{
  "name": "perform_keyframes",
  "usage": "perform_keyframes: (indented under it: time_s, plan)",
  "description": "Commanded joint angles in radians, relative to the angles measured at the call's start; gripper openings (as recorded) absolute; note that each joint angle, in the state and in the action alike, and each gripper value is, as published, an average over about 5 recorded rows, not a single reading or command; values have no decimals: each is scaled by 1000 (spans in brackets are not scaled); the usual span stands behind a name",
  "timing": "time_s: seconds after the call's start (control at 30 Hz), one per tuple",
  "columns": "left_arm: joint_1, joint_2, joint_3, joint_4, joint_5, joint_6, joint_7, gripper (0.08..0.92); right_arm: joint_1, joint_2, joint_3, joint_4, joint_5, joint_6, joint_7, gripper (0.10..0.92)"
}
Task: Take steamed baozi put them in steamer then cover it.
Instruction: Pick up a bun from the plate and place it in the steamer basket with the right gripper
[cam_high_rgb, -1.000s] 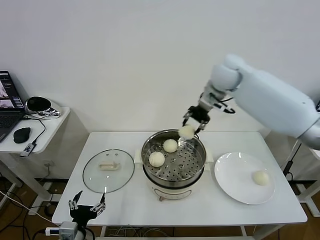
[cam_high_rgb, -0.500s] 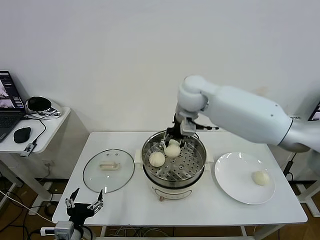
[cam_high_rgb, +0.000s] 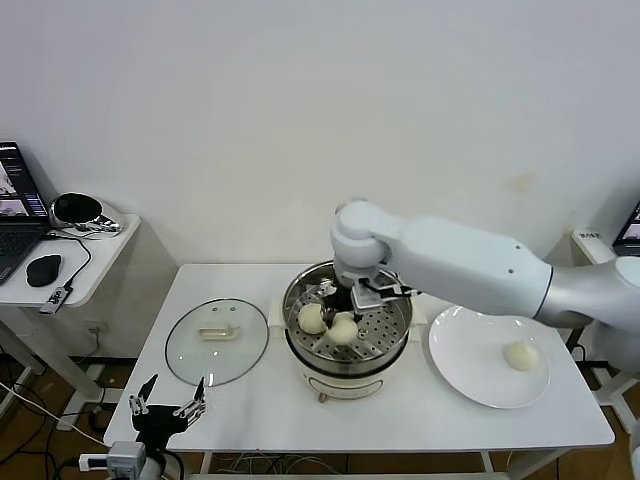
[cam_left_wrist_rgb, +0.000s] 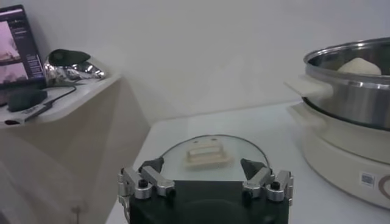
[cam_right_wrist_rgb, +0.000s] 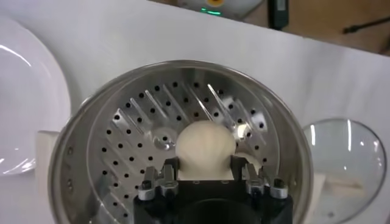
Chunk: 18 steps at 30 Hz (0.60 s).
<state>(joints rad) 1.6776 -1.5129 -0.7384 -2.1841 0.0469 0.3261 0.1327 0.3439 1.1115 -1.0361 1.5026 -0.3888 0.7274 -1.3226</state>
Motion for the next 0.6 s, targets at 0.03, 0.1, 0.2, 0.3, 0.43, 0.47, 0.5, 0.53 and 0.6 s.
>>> perform_keyframes:
  time_s: [0.03, 0.1, 0.2, 0.3, 0.43, 0.47, 0.5, 0.53, 0.6]
  plan:
    - [-5, -2, 4, 6, 2, 0, 2, 823, -40, -8, -7, 29, -38, 13, 1, 535]
    - [-7, -3, 6, 9, 3, 0, 2, 823, -44, -12, -3, 30, -37, 11, 1, 535]
    - [-8, -4, 8, 13, 4, 1, 2, 823, -45, -13, 5, 32, -33, 5, 2, 535]
    - [-9, -5, 10, 14, 5, 0, 2, 823, -40, -16, 4, 36, -18, -2, 2, 535]
    - [-9, -6, 12, 13, 6, 0, 2, 823, -34, -18, 0, 36, -10, -12, 10, 535]
    - [-9, -6, 13, 12, 6, 1, 2, 823, -33, -18, -1, 34, -5, -15, 13, 535]
    - [-9, -7, 13, 11, 6, 1, 2, 823, -31, -18, -2, 31, 6, -17, 16, 536]
    - [-9, -7, 12, 9, 6, 1, 3, 823, -28, -20, -4, 29, 21, -19, 18, 545]
    - [-8, -9, 11, 6, 5, 2, 3, 823, -18, -26, -7, 25, 54, -24, 20, 573]
